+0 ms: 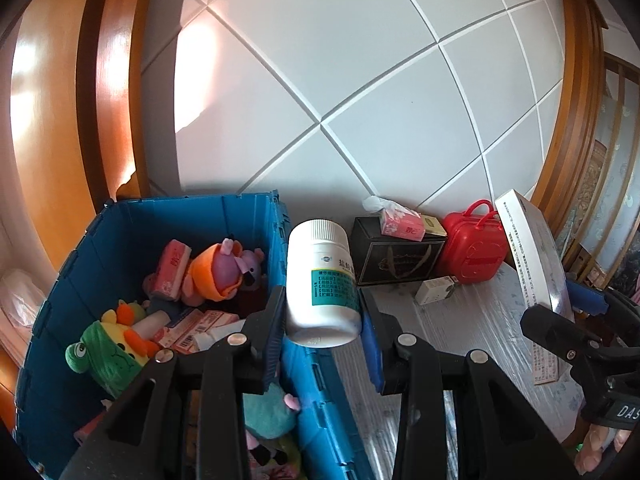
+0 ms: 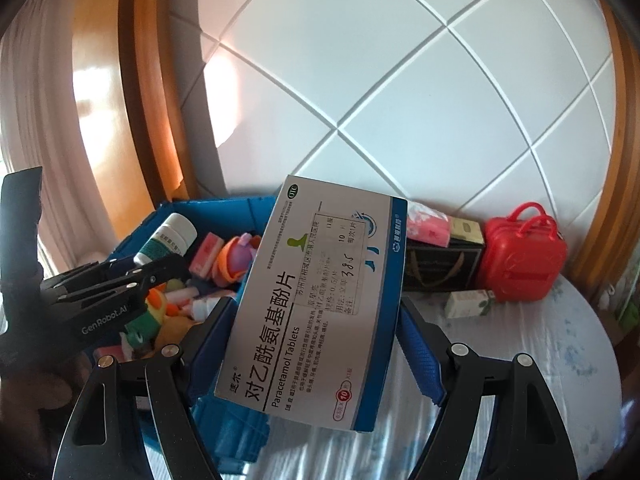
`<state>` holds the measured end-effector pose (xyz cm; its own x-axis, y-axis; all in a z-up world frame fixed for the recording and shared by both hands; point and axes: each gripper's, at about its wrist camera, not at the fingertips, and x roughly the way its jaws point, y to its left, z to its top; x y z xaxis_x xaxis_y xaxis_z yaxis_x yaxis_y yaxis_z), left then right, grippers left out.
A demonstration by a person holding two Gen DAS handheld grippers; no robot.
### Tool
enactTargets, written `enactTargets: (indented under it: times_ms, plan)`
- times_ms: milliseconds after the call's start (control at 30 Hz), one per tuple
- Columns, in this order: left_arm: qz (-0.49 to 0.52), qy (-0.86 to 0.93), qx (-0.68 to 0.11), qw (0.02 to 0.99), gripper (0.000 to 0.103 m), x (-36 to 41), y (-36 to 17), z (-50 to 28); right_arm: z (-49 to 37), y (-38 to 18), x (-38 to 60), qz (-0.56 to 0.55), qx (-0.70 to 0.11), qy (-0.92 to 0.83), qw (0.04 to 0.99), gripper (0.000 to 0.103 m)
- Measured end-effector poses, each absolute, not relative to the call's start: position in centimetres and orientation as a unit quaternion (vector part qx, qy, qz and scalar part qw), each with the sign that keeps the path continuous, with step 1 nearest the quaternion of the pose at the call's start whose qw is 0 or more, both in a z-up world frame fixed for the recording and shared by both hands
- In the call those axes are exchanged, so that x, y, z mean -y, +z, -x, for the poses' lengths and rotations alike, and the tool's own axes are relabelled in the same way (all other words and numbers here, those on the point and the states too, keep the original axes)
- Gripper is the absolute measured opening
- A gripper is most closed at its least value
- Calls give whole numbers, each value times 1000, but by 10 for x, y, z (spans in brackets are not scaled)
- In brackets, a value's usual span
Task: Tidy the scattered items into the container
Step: 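Carry the white bottle and paracetamol box with both tools over the blue bin, then open both tools to drop the bottle and box into the bin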
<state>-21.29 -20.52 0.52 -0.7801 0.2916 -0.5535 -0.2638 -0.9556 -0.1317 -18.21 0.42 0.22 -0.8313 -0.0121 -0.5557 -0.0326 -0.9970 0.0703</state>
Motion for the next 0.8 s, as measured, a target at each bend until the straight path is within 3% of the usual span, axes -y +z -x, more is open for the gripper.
enactTargets:
  times_ms: [800]
  plan:
    - [296, 952, 35, 71, 34, 339, 0, 253, 276, -2, 139, 317, 10, 947, -50, 79]
